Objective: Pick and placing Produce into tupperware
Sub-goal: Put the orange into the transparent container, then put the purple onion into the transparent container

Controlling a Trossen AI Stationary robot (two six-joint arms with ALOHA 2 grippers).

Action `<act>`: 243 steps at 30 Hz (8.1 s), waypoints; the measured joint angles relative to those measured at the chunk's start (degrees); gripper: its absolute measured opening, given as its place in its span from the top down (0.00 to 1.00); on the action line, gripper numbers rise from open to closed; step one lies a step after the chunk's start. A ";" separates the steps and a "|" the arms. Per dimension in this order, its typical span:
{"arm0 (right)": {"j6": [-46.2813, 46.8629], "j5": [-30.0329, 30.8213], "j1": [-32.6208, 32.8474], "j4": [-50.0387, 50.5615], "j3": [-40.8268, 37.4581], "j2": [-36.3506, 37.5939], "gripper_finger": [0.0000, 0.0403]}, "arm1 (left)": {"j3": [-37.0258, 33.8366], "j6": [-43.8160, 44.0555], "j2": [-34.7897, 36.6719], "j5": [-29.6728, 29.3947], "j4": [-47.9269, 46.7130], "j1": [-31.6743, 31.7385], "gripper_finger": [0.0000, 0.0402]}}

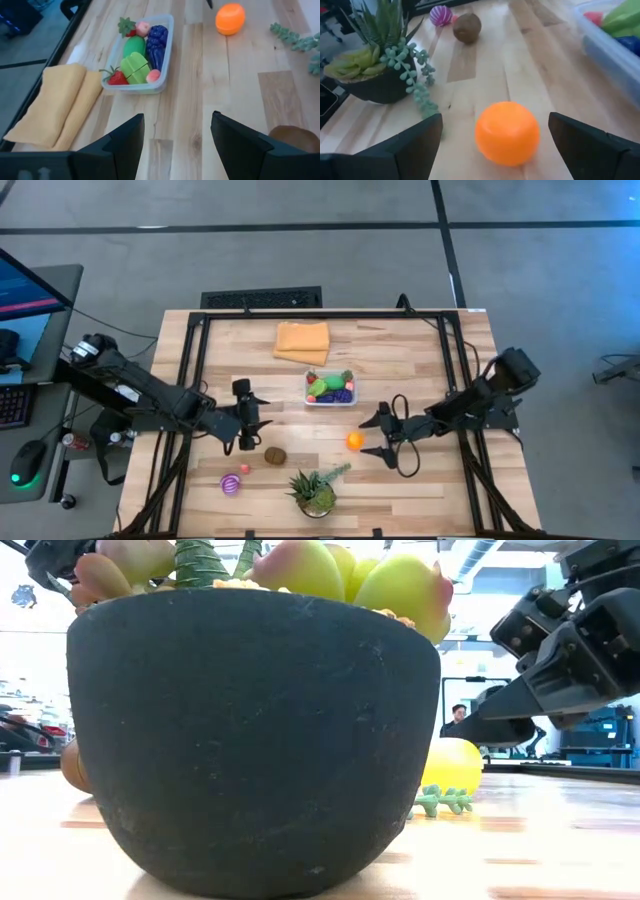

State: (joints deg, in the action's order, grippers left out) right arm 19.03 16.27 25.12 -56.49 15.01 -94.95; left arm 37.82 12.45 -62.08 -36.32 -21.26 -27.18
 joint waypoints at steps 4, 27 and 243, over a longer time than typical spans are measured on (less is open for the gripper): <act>-0.04 -1.50 -0.02 0.10 2.67 -3.69 0.11 | -0.02 1.13 -0.02 -1.70 -0.71 -1.05 0.45; 1.41 -2.25 -2.74 0.29 7.80 -13.57 0.14 | -0.02 4.94 -0.02 -5.54 -3.81 -3.67 0.45; -21.45 -4.01 -25.33 23.41 18.55 4.04 0.14 | -0.02 8.31 0.00 -10.46 -8.20 -3.64 0.45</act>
State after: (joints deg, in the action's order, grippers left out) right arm -2.42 12.25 -0.21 -33.08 33.56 -90.91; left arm 37.80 20.75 -62.08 -46.78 -29.45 -30.82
